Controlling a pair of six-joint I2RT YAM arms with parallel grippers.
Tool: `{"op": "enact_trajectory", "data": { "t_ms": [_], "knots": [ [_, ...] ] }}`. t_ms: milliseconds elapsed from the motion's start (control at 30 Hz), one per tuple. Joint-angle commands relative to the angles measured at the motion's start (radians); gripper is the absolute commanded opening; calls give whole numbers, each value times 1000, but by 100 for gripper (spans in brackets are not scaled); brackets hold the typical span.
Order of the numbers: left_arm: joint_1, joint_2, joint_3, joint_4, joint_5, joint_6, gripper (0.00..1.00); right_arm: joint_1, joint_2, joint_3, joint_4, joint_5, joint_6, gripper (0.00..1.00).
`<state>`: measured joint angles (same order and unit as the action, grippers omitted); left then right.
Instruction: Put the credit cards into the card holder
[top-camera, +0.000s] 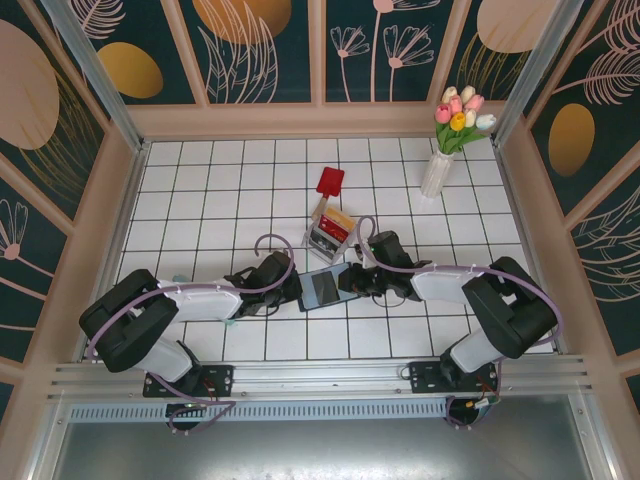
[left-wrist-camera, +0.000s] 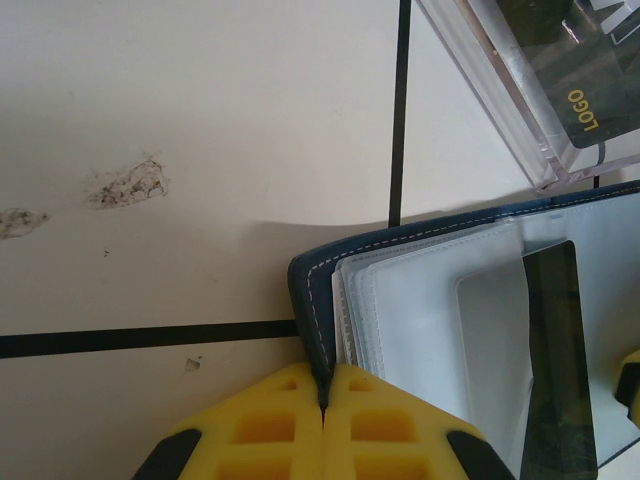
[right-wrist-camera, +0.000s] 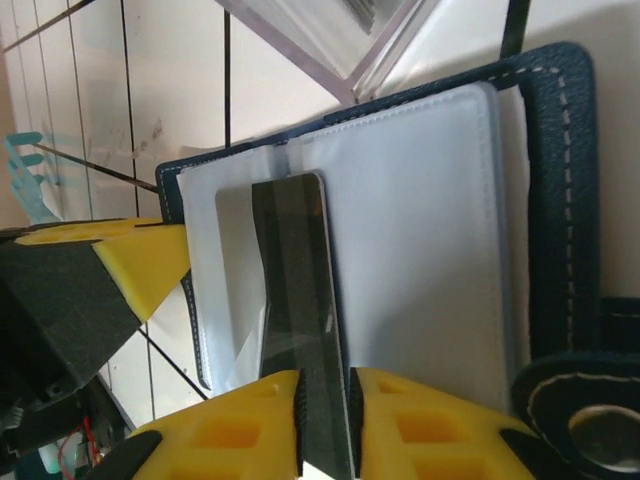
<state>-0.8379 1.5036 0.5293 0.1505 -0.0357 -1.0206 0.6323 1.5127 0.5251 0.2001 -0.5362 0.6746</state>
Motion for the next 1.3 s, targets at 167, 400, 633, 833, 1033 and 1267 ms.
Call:
{"op": "enact_trajectory", "data": {
  "t_ms": [167,400,633,833,1033,1267],
  "knots": [
    [-2,34,-9,-74,-9,22,4,15,86,28,9,-47,-11,27],
    [-2,37,-8,-77,-9,23,4,28,64,40,0,-16,-10,6],
    [-2,40,-11,-78,-10,26,4,29,-3,47,-136,128,-51,5],
    [-1,41,-11,-76,-9,24,4,29,3,58,-169,147,-67,10],
    [-1,40,-12,-75,-10,25,4,28,8,56,-140,109,-68,0],
    [-2,41,-16,-76,-11,26,4,30,-48,78,-227,204,-80,0]
  ]
}}
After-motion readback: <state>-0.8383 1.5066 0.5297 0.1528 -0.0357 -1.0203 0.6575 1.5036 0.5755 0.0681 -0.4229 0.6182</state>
